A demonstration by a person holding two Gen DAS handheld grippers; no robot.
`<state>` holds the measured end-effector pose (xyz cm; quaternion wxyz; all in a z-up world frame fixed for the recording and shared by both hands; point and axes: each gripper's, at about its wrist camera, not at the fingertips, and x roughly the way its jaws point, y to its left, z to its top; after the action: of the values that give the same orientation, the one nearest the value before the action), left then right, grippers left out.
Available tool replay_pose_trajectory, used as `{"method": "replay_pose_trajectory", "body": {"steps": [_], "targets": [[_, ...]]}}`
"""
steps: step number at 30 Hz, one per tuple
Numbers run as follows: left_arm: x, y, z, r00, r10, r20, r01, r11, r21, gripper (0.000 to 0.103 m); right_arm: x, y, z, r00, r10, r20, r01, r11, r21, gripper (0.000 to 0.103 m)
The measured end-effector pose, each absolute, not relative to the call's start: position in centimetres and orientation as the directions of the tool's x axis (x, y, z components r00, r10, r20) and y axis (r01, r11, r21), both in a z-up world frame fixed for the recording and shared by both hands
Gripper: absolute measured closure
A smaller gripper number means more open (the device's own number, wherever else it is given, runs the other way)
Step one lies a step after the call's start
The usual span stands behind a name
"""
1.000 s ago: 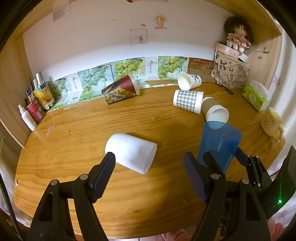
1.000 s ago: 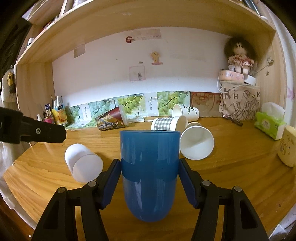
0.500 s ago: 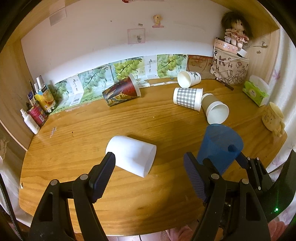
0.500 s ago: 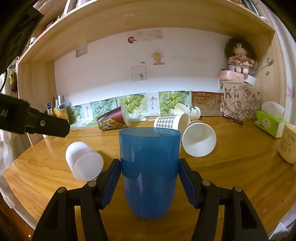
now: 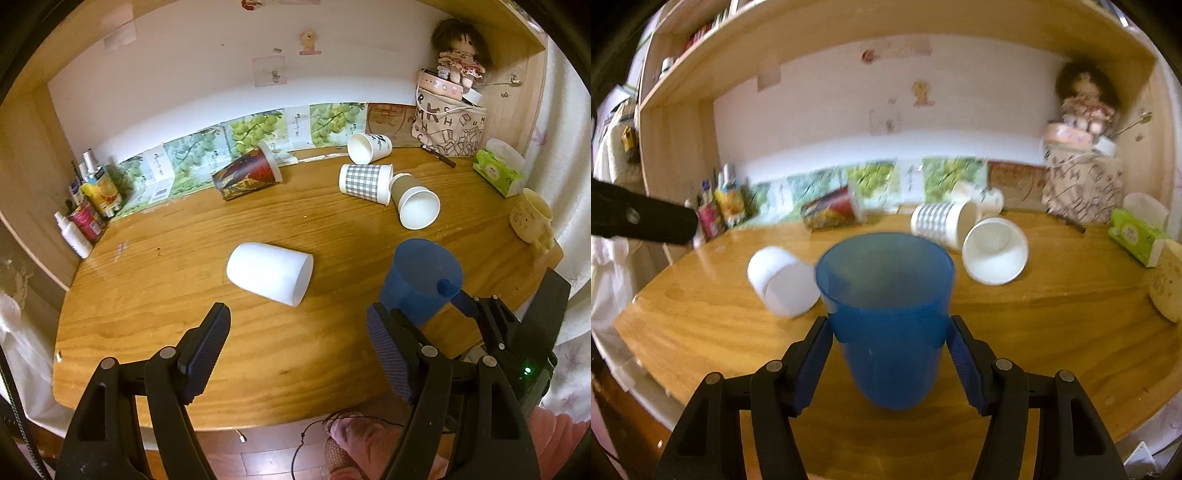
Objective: Flip cup upright
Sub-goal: 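Rotate the blue cup rim-up with the right gripper and lower it onto the desk, then open the right gripper and lift it away from the upright cup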
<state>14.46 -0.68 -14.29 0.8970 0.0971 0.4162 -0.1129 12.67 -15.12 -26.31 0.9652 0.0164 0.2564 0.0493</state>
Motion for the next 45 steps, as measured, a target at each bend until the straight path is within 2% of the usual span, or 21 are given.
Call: {"method": "replay_pose_trajectory", "body": {"steps": [5, 10, 17, 21, 24, 27, 30, 38, 43, 45], "targets": [[12.5, 0.5, -12.7, 0.640, -0.112, -0.760, 0.254, 0.965, 0.071, 0.024, 12.3, -14.7, -26.2, 0.842, 0.112, -0.528, -0.108, 0.993, 0.038, 0.024], [10.6, 1.9, -11.4, 0.657, -0.108, -0.746, 0.230, 0.971, 0.061, 0.024, 11.6, -14.8, -25.9, 0.805, 0.108, -0.583, -0.106, 0.994, 0.038, 0.023], [9.0, 3.8, -10.3, 0.650, -0.156, -0.744, 0.209, 0.978, -0.023, 0.024, 9.2, -15.5, -23.7, 0.769, 0.077, -0.634, -0.062, 0.997, 0.046, 0.020], [8.0, 4.7, -9.5, 0.658, -0.159, -0.736, 0.188, 0.981, -0.044, 0.024, 8.1, -16.0, -22.0, 0.726, 0.103, -0.680, -0.055, 0.994, 0.092, 0.011], [7.7, 5.0, -9.2, 0.658, -0.200, -0.726, 0.201, 0.976, -0.086, 0.024, 7.4, -15.6, -20.4, 0.685, 0.141, -0.714, -0.080, 0.990, 0.119, 0.010], [7.4, 5.2, -9.3, 0.667, -0.198, -0.718, 0.183, 0.978, -0.099, 0.024, 6.2, -14.9, -18.1, 0.681, 0.186, -0.708, -0.123, 0.983, 0.139, 0.010], [7.0, 4.9, -9.2, 0.658, -0.204, -0.725, 0.176, 0.978, -0.115, 0.024, 4.9, -14.0, -15.8, 0.691, 0.191, -0.697, -0.154, 0.981, 0.116, 0.001], [6.0, 4.6, -8.0, 0.681, -0.200, -0.705, 0.129, 0.980, -0.153, 0.023, 1.8, -13.4, -10.0, 0.749, 0.192, -0.634, -0.147, 0.981, 0.124, 0.001], [4.9, 4.1, -6.7, 0.717, -0.158, -0.679, 0.087, 0.987, -0.138, 0.021, 0.4, -14.7, -7.5, 0.789, 0.205, -0.579, -0.106, 0.974, 0.200, 0.001], [4.3, 3.7, -5.8, 0.746, -0.135, -0.652, 0.077, 0.990, -0.117, 0.015, -0.2, -15.0, -6.6, 0.811, 0.182, -0.556, -0.093, 0.979, 0.184, 0.001]]}}
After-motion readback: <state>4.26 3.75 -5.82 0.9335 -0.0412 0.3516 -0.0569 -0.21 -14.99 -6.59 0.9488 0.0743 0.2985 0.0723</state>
